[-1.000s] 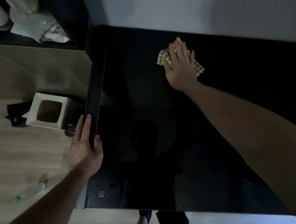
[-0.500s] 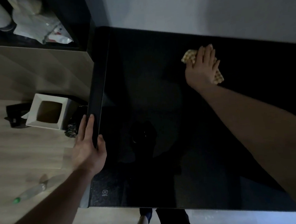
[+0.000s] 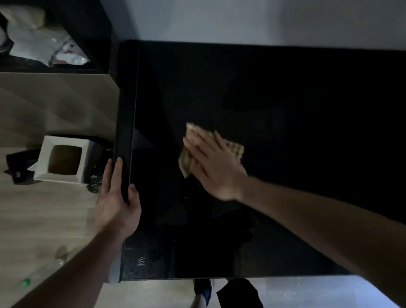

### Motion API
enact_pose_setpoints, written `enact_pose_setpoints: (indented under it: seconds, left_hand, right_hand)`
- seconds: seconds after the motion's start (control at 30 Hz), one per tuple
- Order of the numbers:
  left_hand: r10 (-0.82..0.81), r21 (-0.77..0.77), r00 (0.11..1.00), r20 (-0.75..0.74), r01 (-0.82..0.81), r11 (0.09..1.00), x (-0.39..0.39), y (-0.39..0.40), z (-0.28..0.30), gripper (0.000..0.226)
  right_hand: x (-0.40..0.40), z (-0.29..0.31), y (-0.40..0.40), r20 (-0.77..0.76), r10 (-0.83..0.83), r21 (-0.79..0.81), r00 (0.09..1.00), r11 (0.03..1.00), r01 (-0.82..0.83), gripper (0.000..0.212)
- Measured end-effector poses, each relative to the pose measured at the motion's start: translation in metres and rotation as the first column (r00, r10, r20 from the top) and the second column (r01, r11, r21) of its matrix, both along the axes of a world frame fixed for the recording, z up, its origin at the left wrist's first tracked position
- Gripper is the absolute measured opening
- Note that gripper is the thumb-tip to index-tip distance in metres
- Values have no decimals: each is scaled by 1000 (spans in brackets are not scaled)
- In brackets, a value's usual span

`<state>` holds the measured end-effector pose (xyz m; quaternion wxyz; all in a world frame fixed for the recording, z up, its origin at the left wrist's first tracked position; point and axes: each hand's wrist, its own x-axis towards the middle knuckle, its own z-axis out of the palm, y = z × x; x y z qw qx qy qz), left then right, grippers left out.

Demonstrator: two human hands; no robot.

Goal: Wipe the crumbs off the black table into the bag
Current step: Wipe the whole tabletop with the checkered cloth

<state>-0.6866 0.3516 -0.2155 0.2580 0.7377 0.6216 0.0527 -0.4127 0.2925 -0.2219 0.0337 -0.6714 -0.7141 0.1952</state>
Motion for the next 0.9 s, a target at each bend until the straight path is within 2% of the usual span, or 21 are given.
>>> enact_pose_setpoints:
  seconds: [0.2, 0.33, 0.5, 0.57, 0.67, 0.7, 0.77, 0.9]
  left_hand:
    - [-1, -2, 1000, 29, 1, 1000, 0, -2, 2, 71]
    - [17, 7, 999, 46, -17, 1000, 0, -3, 2, 70]
    - [19, 3, 999, 38, -19, 1000, 0, -4, 1, 70]
    - [14, 15, 999, 48, -14, 1000, 0, -4, 0, 70]
    - [32, 18, 998, 50, -33, 999, 0, -3, -2, 69]
    - [25, 27, 998, 50, -26, 999, 1, -4, -2, 69]
    - [24, 28, 999, 49, -25, 999, 1, -3, -2, 69]
    - [35, -1, 998, 51, -35, 999, 2, -5, 2, 69]
  right_hand:
    - [-12, 13, -167, 63, 185, -126, 981, 976, -176, 70]
    - [11, 5, -160, 73, 219, -122, 973, 970, -209, 70]
    - [90, -2, -66, 146, -9, -74, 989, 997, 20, 68]
    - [128, -7, -26, 160, -148, -21, 976, 988, 154, 65]
    - [166, -7, 19, 137, -498, -4, 856, 864, 504, 63]
    - [169, -8, 25, 144, -569, -12, 810, 817, 576, 64]
    - [162, -11, 24, 166, -600, 2, 783, 794, 608, 65]
    - [97, -9, -35, 185, -505, 35, 843, 861, 508, 68]
